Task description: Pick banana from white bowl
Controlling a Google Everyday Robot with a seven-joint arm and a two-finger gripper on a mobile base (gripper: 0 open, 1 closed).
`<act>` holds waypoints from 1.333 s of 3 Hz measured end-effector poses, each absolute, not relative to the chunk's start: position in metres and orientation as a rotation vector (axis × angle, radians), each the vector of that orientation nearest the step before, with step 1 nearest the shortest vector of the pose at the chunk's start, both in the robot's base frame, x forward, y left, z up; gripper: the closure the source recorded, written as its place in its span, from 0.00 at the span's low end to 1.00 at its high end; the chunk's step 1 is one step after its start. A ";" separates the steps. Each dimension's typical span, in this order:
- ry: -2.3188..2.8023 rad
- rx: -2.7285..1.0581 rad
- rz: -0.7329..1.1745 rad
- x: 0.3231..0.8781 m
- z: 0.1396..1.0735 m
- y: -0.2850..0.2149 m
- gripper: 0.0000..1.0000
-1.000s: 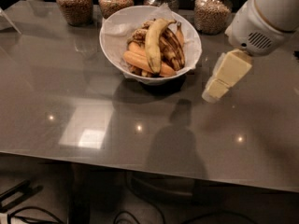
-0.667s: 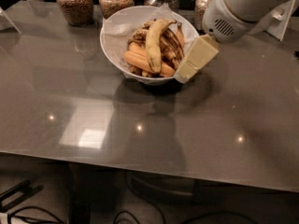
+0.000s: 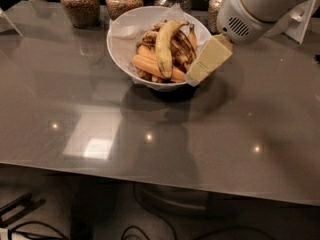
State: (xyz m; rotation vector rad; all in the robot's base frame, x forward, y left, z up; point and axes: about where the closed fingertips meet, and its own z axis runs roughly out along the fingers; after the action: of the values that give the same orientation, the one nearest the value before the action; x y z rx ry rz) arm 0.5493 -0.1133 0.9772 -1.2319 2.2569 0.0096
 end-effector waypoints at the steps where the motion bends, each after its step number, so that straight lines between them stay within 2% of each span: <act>1: 2.232 -1.212 0.037 0.552 0.975 -0.103 0.00; 4: 2.157 -0.904 0.165 0.603 0.970 -0.035 0.00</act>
Offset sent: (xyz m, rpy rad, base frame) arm 0.0402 0.0672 -0.0082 0.2401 -0.1309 -0.0578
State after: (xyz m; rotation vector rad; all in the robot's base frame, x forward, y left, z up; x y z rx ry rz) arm 0.6030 -0.0348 0.9700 -0.9036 2.1570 0.1652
